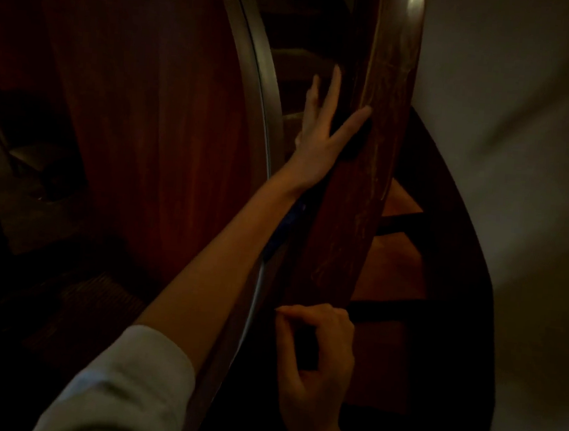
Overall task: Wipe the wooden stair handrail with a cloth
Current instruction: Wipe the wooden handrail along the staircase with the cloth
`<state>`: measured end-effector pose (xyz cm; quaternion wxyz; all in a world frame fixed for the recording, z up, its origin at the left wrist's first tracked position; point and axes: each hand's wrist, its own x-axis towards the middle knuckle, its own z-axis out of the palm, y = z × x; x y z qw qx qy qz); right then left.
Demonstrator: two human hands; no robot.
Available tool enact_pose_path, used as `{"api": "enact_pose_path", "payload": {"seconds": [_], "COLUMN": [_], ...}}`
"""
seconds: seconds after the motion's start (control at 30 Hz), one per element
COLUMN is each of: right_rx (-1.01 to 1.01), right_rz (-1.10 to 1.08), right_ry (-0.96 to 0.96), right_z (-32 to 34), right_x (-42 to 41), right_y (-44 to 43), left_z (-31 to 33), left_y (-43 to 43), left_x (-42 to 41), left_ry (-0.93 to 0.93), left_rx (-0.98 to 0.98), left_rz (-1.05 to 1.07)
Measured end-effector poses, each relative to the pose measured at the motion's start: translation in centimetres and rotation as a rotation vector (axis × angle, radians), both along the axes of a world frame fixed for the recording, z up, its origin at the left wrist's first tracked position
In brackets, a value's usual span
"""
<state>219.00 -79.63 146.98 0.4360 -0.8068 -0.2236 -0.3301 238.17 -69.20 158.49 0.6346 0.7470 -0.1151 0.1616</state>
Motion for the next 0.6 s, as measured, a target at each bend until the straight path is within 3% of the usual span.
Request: {"api": "enact_pose_path", "payload": {"seconds": [0.17, 0.4, 0.6], "right_rx": [0.018, 0.121, 0.167], "right_rz": [-0.015, 0.027, 0.017], "right_ry": [0.019, 0.033, 0.018], "right_z": [0.2, 0.3, 0.1], "right_x": [-0.2, -0.6, -0.4], "right_y": [0.2, 0.1, 0.3], "left_z": [-3.5, -10.8, -9.2], "left_y": [0.0, 0.5, 0.0], "left_x": [-3.9, -14.3, -14.2], "left_ry": [-0.084, -0.048, 0.057], "left_rx": [-0.025, -0.084, -0.022], "left_rz": [-0.088, -0.166, -0.117]}}
